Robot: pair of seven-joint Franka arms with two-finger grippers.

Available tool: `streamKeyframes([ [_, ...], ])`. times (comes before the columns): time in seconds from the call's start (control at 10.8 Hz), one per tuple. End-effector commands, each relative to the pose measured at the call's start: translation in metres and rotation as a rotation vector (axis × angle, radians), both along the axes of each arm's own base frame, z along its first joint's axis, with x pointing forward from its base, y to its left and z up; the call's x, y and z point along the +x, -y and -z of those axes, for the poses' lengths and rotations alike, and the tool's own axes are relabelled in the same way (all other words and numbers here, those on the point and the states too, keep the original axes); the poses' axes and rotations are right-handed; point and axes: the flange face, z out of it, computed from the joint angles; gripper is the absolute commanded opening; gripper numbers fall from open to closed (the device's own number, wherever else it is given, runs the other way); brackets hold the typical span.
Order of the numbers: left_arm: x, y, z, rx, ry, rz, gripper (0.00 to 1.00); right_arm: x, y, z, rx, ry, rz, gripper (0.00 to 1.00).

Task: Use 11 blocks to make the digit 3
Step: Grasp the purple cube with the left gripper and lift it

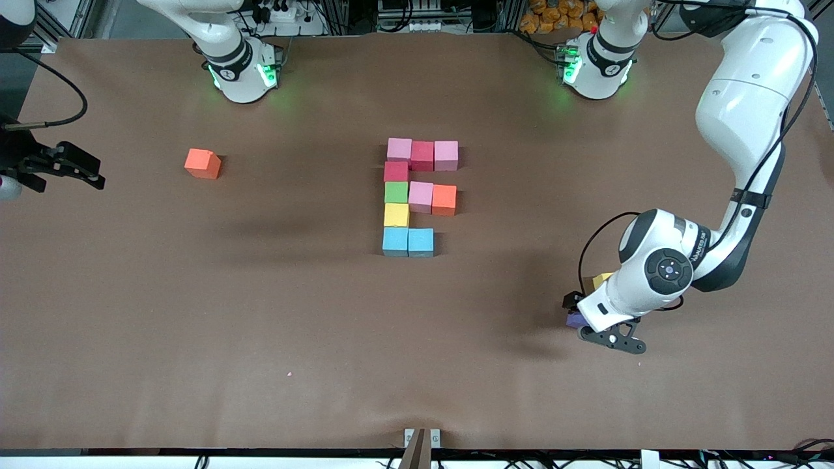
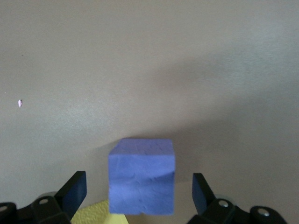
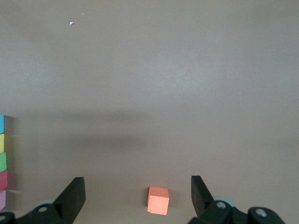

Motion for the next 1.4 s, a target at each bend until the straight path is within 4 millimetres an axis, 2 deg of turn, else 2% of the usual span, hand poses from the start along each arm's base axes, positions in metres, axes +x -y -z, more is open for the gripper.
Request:
streamKeyframes([
  [0.0,0.002,-0.009,0.011,0.011,0.010,0.015,1.00,-0.005,0.004,-0.007,0.010,-0.003,0.005,1.00],
  [0.74,-0.001,-0.007,0.030,-0.037,-0.028,-0.038,1.00,-0.003,0.012,-0.003,0.019,-0.004,0.010,1.00],
  [0.84,-0.002,-0.005,0.032,-0.057,-0.041,-0.053,0.93,-0.002,0.012,-0.001,0.027,-0.006,0.010,1.00],
  [1.12,-0.004,0.001,0.033,-0.066,-0.048,-0.151,0.43,-0.002,0.015,-0.001,0.047,-0.002,0.017,1.00],
  [1.21,-0.005,0.005,0.034,-0.065,-0.051,-0.220,0.33,-0.002,0.016,-0.001,0.048,-0.002,0.014,1.00],
  [1.3,-0.009,0.016,0.034,-0.067,-0.054,-0.266,0.31,-0.002,0.016,-0.002,0.048,0.000,0.012,1.00],
])
